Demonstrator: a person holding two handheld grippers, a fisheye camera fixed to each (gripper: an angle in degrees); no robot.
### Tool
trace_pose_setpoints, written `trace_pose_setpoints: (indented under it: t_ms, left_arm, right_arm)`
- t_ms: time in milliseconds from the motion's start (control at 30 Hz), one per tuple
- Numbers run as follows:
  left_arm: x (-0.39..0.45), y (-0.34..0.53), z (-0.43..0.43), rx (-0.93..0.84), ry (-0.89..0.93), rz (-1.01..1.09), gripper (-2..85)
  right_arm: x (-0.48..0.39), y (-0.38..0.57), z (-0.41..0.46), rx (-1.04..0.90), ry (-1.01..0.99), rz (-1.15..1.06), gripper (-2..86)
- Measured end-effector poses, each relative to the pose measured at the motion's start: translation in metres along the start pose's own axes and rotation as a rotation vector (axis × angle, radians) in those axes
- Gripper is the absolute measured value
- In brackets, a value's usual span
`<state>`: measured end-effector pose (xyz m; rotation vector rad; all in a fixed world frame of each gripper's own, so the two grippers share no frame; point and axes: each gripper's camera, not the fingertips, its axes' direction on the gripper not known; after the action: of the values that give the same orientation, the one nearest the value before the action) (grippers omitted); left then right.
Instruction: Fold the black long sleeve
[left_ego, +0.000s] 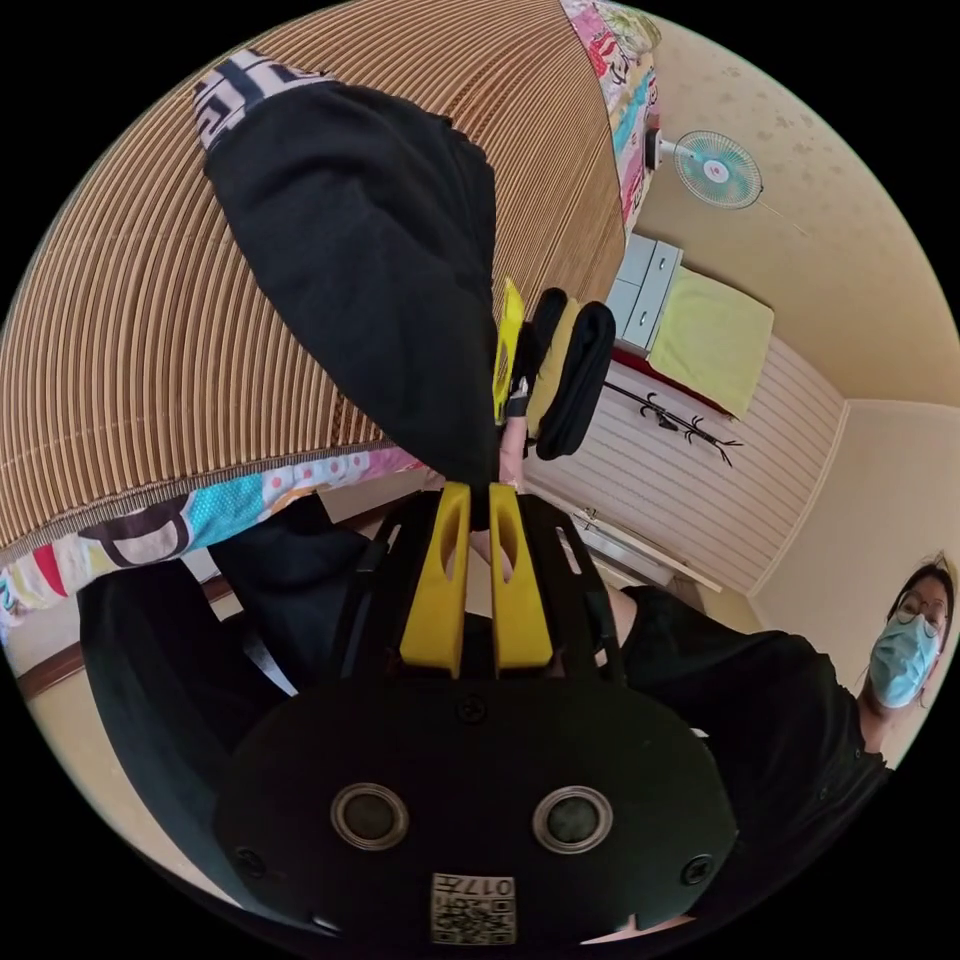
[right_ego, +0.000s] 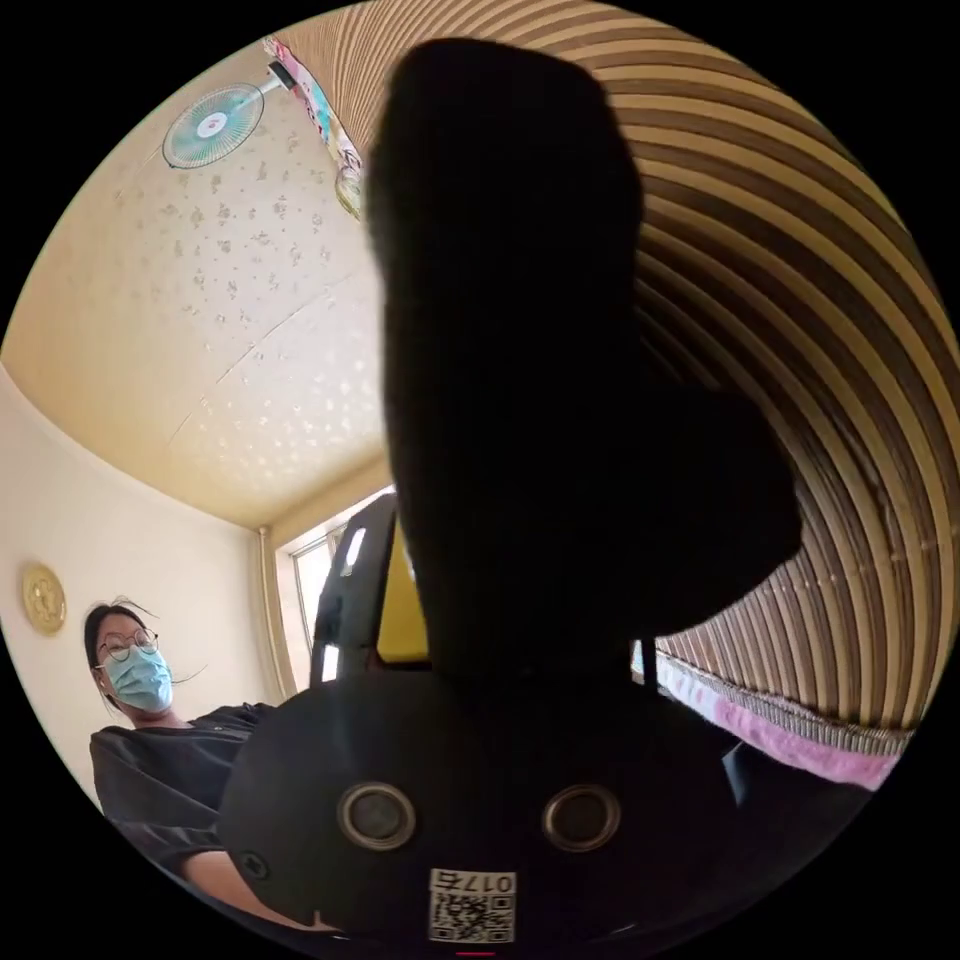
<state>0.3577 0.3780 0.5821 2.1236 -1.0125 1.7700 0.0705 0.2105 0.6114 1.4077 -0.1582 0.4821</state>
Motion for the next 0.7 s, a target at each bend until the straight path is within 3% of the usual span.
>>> trace_pose_setpoints:
  t_ms: [167,367,700]
  left_arm:
    - [0.013,0.001,-0.009,0.027,-0.016,0.059,6.6]
    - [0.022,-0.003,-0.017,0.041,-0.062,0.078,7.9]
    - [0.031,-0.024,0.0,0.059,-0.19,0.038,7.4]
  right_arm:
    - [-0.088,0.032,0.066,-0.023,0.04,-0.106,4.2]
    - [-0.219,0.04,0.107,-0.032,0.026,-0.313,2.8]
    - [-0.435,0.06,0.018,0.237,-0.072,-0.619,2.6]
